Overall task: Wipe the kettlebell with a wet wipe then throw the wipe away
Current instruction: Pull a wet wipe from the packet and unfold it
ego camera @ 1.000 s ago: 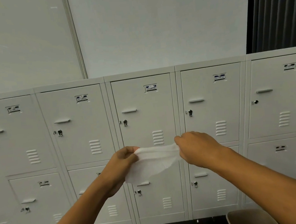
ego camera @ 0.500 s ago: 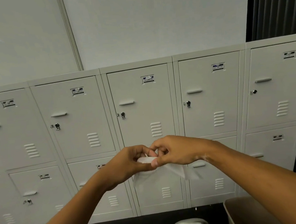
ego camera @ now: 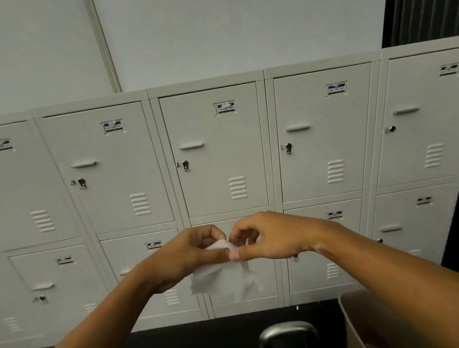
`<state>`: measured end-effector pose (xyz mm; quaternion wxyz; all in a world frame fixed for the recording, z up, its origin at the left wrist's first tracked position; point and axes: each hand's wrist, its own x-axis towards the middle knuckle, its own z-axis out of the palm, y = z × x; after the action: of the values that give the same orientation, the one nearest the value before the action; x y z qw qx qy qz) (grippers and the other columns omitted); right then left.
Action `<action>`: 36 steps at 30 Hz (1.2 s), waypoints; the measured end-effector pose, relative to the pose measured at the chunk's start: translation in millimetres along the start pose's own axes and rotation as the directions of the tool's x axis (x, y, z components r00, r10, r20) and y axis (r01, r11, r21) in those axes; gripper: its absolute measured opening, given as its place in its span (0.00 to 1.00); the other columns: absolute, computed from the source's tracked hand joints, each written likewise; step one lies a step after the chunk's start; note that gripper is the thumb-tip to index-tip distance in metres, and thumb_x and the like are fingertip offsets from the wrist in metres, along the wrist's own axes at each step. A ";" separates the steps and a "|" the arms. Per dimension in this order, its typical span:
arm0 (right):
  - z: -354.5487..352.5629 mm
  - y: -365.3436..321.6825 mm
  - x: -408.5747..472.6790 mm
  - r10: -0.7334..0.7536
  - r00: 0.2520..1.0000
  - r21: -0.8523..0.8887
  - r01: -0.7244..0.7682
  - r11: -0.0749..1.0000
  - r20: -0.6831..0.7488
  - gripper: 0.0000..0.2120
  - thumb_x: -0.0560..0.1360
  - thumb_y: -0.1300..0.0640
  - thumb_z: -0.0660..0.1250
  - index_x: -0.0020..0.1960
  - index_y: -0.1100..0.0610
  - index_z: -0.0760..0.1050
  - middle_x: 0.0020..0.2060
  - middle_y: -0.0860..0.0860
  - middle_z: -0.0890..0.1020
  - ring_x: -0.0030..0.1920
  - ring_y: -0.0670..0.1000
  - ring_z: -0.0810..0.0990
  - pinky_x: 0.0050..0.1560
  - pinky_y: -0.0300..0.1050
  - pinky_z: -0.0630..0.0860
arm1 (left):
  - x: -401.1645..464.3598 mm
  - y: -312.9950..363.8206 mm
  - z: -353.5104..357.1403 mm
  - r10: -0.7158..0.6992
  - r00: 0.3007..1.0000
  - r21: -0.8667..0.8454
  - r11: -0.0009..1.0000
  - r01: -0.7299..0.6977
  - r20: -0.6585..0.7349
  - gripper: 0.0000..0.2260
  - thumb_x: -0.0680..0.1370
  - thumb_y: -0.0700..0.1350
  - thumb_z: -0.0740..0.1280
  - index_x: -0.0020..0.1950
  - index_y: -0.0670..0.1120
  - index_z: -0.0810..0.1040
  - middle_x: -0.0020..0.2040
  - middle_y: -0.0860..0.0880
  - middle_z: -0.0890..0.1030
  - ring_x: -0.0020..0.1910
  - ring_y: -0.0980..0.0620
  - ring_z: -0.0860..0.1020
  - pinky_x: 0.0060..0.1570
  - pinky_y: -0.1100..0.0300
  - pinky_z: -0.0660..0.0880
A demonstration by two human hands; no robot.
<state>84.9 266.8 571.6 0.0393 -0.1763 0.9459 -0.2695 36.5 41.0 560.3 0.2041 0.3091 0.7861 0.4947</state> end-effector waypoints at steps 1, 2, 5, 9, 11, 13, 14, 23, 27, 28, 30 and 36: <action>2.7 -1.7 1.2 -0.011 0.999 0.048 0.012 0.999 -0.035 0.18 0.76 0.38 0.73 0.61 0.47 0.80 0.53 0.44 0.83 0.54 0.46 0.82 0.59 0.47 0.80 | 0.3 2.0 2.0 0.019 1.000 0.007 1.000 -0.019 -0.004 0.14 0.76 0.45 0.74 0.58 0.40 0.80 0.54 0.44 0.86 0.52 0.42 0.85 0.54 0.48 0.83; 4.2 -2.5 2.5 -0.010 0.998 0.100 0.015 0.995 -0.058 0.18 0.76 0.40 0.73 0.60 0.49 0.80 0.52 0.46 0.84 0.53 0.47 0.83 0.59 0.48 0.81 | 0.6 3.4 2.3 0.036 0.999 0.021 0.999 -0.036 -0.015 0.13 0.76 0.46 0.74 0.58 0.42 0.82 0.54 0.45 0.86 0.52 0.43 0.85 0.53 0.50 0.83; 5.1 -0.7 3.6 0.005 1.000 0.260 0.001 0.966 -0.023 0.15 0.77 0.47 0.75 0.60 0.52 0.79 0.47 0.49 0.88 0.48 0.48 0.86 0.55 0.47 0.82 | 0.7 4.6 -2.2 0.041 0.998 0.081 0.996 -0.037 -0.049 0.11 0.75 0.48 0.75 0.57 0.48 0.85 0.53 0.49 0.86 0.52 0.46 0.85 0.53 0.52 0.83; 1.4 0.3 3.9 -0.014 0.999 0.157 0.018 0.987 -0.030 0.09 0.76 0.47 0.76 0.51 0.50 0.82 0.41 0.50 0.86 0.41 0.46 0.82 0.50 0.52 0.82 | 0.2 3.3 -8.0 0.006 1.000 0.164 0.987 -0.001 -0.029 0.13 0.74 0.49 0.77 0.57 0.48 0.84 0.52 0.49 0.86 0.51 0.47 0.86 0.53 0.51 0.84; -2.2 2.6 1.6 -0.013 0.997 0.169 0.025 0.985 -0.073 0.07 0.77 0.48 0.75 0.47 0.50 0.80 0.40 0.47 0.84 0.40 0.47 0.81 0.49 0.51 0.82 | -0.7 1.5 -12.4 -0.033 0.999 0.223 0.974 0.038 -0.028 0.15 0.73 0.51 0.77 0.57 0.48 0.83 0.51 0.49 0.86 0.49 0.48 0.86 0.52 0.50 0.84; -3.5 4.4 -1.8 -0.013 0.995 0.155 0.029 0.988 -0.102 0.08 0.79 0.48 0.73 0.46 0.51 0.78 0.42 0.47 0.83 0.43 0.49 0.82 0.50 0.50 0.82 | -2.1 -0.2 -16.3 -0.058 0.998 0.260 0.963 0.064 -0.028 0.14 0.73 0.52 0.77 0.55 0.47 0.84 0.50 0.49 0.87 0.48 0.48 0.86 0.51 0.51 0.85; -2.4 5.3 -3.3 -0.015 0.994 0.136 0.030 0.990 -0.106 0.08 0.80 0.49 0.72 0.47 0.51 0.78 0.45 0.48 0.83 0.47 0.52 0.82 0.53 0.51 0.82 | -2.5 -1.7 -17.4 -0.061 0.998 0.269 0.961 0.066 -0.025 0.13 0.74 0.52 0.76 0.55 0.47 0.85 0.50 0.49 0.87 0.48 0.48 0.86 0.51 0.51 0.85; 19.6 24.5 -2.1 0.080 0.977 0.283 -0.021 0.959 -0.198 0.06 0.81 0.51 0.70 0.58 0.47 0.76 0.49 0.48 0.84 0.50 0.51 0.84 0.52 0.49 0.82 | 0.1 -25.3 -4.2 -0.042 0.993 -0.102 0.994 0.031 -0.110 0.13 0.78 0.46 0.72 0.58 0.40 0.79 0.53 0.39 0.84 0.54 0.37 0.83 0.57 0.40 0.81; 29.4 30.9 -2.1 0.111 0.962 0.183 -0.066 0.981 -0.251 0.08 0.82 0.51 0.69 0.59 0.51 0.81 0.50 0.45 0.82 0.49 0.44 0.80 0.53 0.44 0.78 | 9.2 -35.9 4.8 -0.071 0.970 -0.139 0.990 0.039 -0.231 0.11 0.80 0.50 0.68 0.60 0.46 0.81 0.51 0.44 0.86 0.52 0.40 0.85 0.51 0.43 0.84; 32.5 32.2 -1.9 0.114 0.958 0.169 -0.070 0.983 -0.265 0.07 0.82 0.51 0.68 0.58 0.51 0.81 0.50 0.45 0.82 0.49 0.44 0.80 0.53 0.45 0.79 | 10.8 -38.9 8.8 -0.086 0.966 -0.171 0.984 0.045 -0.242 0.11 0.80 0.50 0.68 0.60 0.47 0.81 0.52 0.47 0.87 0.53 0.42 0.85 0.51 0.44 0.84; 39.8 35.8 -0.8 0.122 0.948 0.157 -0.078 0.984 -0.294 0.06 0.83 0.51 0.67 0.56 0.52 0.80 0.49 0.47 0.83 0.49 0.47 0.81 0.52 0.48 0.80 | 13.4 -42.8 16.8 -0.123 0.964 -0.319 0.947 0.043 -0.234 0.12 0.80 0.50 0.67 0.61 0.48 0.81 0.54 0.47 0.86 0.56 0.42 0.84 0.53 0.45 0.83; 44.8 36.9 2.3 0.051 0.933 0.203 0.024 0.979 -0.355 0.04 0.85 0.50 0.64 0.54 0.48 0.78 0.51 0.46 0.81 0.49 0.48 0.80 0.45 0.41 0.76 | 8.1 -62.2 26.9 -0.323 0.946 -0.817 0.553 0.164 -0.029 0.18 0.79 0.51 0.67 0.58 0.38 0.82 0.49 0.37 0.83 0.46 0.38 0.83 0.42 0.44 0.84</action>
<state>78.8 273.1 514.2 -0.1140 -0.1127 0.9058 -0.3922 29.8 44.3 492.4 0.3183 0.0261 0.5267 0.7878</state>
